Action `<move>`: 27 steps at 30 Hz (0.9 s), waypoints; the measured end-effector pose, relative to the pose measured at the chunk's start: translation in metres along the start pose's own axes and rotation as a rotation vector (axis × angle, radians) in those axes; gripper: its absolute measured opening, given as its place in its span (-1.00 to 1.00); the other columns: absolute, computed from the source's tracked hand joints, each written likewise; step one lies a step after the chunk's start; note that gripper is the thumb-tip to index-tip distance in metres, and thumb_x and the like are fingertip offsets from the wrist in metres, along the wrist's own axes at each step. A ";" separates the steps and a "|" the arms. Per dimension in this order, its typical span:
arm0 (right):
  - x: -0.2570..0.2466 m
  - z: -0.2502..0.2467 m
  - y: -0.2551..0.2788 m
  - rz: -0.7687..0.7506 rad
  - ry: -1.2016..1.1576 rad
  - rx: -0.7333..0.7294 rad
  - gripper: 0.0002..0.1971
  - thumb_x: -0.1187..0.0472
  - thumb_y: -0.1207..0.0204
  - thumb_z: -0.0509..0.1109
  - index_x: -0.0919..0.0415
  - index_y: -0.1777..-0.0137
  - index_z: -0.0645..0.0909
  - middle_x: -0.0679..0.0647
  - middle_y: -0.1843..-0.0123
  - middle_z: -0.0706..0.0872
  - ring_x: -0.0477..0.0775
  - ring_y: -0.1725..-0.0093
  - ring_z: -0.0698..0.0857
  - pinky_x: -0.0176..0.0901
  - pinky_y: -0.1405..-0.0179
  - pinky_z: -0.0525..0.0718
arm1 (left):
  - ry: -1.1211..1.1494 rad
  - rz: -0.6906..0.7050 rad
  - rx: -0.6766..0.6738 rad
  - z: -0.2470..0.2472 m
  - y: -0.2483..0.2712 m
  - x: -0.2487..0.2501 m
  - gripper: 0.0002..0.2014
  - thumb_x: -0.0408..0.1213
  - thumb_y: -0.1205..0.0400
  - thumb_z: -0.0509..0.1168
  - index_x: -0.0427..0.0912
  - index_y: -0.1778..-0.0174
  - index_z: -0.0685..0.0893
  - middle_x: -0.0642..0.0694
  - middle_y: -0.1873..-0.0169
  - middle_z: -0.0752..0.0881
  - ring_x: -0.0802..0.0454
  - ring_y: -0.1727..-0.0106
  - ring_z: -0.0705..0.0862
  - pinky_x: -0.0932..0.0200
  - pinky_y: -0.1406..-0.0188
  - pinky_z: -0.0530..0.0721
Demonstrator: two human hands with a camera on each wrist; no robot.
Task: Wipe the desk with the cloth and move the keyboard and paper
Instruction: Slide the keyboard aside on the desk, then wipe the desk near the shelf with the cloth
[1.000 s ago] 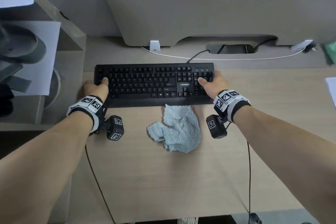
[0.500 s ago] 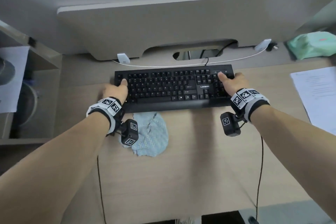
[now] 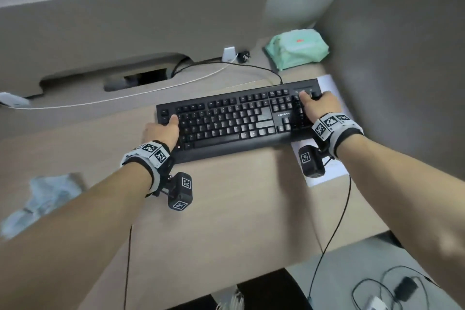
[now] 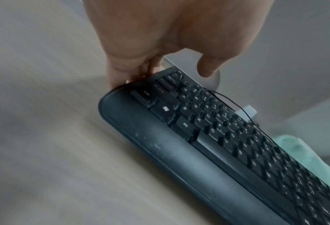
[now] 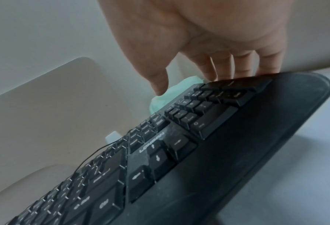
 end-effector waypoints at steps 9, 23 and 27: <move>0.050 -0.028 -0.068 0.030 0.038 -0.026 -0.24 -0.32 -0.45 0.37 0.37 -0.36 0.49 0.36 -0.37 0.62 0.41 -0.41 0.54 0.14 -0.38 0.52 | -0.133 0.005 -0.013 0.072 0.036 0.038 -0.38 0.15 -0.63 0.24 -0.42 -0.26 0.61 -0.38 -0.24 0.68 -0.36 -0.22 0.66 -0.01 -0.13 0.55; 0.038 -0.006 -0.029 -0.155 0.237 -0.001 -0.43 -0.13 -0.56 0.34 0.22 -0.44 0.44 0.24 -0.53 0.46 0.34 -0.52 0.40 0.29 -0.49 0.38 | -0.270 0.207 -0.098 0.062 0.033 0.008 -0.43 0.07 -0.65 0.23 -0.31 -0.41 0.52 -0.33 -0.36 0.57 -0.33 -0.30 0.60 -0.06 -0.19 0.55; 0.002 0.022 0.017 -0.310 0.285 -0.046 -0.42 -0.10 -0.58 0.33 0.25 -0.47 0.41 0.28 -0.52 0.45 0.34 -0.53 0.38 0.28 -0.50 0.36 | -0.293 0.298 -0.081 0.028 0.030 -0.016 -0.43 -0.03 -0.65 0.25 -0.27 -0.52 0.43 -0.30 -0.48 0.48 -0.29 -0.44 0.52 -0.07 -0.41 0.47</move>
Point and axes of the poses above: each hand's wrist, its own y-axis away from the middle knuckle, its own z-axis out of the palm, x = y × z, the point moved 1 cm from there along -y, towards the middle knuckle
